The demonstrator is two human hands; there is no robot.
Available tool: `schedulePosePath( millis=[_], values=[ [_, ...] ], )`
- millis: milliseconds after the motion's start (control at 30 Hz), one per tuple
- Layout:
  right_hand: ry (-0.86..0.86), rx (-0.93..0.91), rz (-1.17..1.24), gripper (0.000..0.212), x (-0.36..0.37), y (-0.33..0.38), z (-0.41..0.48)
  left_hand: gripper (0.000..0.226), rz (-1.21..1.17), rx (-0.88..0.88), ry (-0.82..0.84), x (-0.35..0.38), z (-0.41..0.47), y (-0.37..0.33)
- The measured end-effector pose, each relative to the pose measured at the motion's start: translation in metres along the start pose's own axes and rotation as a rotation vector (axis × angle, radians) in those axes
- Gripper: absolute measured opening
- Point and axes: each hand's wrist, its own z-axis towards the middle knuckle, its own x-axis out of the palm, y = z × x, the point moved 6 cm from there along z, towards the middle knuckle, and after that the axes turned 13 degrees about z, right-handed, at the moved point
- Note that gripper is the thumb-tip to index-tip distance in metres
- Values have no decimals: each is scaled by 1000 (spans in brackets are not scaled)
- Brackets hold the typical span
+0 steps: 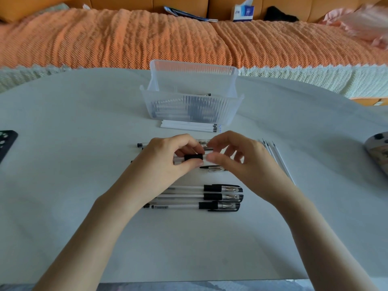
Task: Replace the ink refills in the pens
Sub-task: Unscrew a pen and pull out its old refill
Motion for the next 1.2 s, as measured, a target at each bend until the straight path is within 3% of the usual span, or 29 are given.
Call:
schedulePosePath(
  millis=[133, 233, 433, 600, 1200],
  values=[
    [17, 6, -12, 8, 3, -1, -1, 13, 3, 2, 4, 1, 0, 0],
    [-6, 8, -46, 25, 2, -1, -1, 13, -3, 10, -1, 1, 0, 0],
    [8, -12, 18, 5, 2, 3, -1, 13, 0, 8, -1, 0, 1, 1],
    [-21, 9, 0, 4, 1, 0, -1, 13, -21, 5, 5, 2, 1, 1],
    [-110, 63, 18, 33, -10, -3, -2, 17, 66, -4, -181, -16, -1, 0]
  ],
)
